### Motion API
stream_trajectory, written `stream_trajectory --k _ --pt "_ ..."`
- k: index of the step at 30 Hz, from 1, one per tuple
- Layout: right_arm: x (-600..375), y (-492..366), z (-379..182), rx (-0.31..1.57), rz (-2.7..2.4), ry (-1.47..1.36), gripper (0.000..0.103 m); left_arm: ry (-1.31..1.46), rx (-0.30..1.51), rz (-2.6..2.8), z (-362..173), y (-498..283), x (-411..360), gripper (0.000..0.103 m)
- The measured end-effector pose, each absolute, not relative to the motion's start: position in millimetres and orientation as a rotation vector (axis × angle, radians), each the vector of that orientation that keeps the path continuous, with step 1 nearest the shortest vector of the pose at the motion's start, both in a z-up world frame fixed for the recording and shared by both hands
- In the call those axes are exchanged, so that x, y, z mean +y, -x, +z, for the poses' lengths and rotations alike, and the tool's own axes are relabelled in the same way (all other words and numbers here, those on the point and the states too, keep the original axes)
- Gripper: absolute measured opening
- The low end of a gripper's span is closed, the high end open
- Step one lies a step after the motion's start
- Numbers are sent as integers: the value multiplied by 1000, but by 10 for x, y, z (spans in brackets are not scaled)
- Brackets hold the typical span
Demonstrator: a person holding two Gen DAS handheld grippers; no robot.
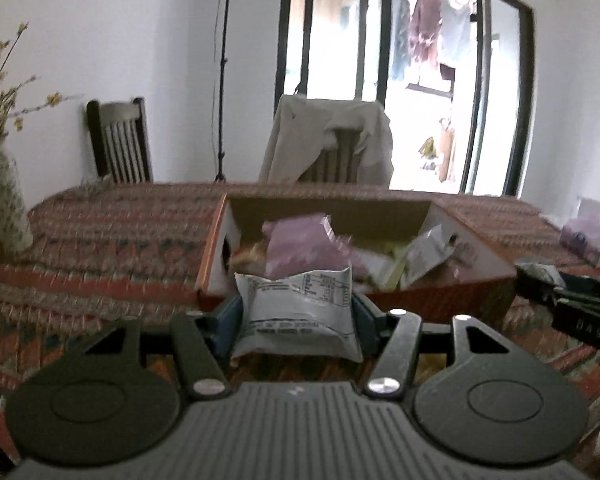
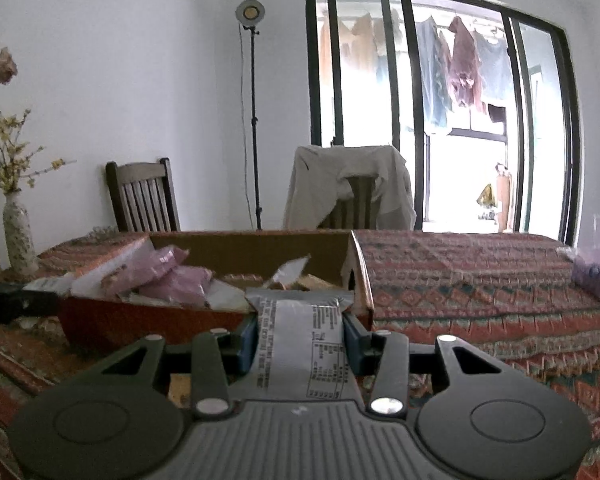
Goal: Organize snacks
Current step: 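Carry both white packets over the box and open both grippers to drop them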
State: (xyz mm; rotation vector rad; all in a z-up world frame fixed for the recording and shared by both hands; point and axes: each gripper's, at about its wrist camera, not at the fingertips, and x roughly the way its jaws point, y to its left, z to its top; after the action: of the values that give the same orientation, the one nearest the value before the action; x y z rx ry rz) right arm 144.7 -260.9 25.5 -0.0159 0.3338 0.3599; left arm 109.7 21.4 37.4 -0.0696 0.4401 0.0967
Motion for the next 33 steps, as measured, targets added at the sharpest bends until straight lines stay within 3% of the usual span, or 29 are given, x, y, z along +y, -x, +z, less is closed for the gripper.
stream_trajectory --k 15,30,33 --pt "-2415 -2206 725 237 342 11 43 67 341 89 723 -1974 100 60" --pt "-2299 -2711 297 309 321 22 43 75 378 107 318 -2501 321 60" --pt "-2262 -2704 269 325 328 32 43 71 383 102 257 -2491 313 64"
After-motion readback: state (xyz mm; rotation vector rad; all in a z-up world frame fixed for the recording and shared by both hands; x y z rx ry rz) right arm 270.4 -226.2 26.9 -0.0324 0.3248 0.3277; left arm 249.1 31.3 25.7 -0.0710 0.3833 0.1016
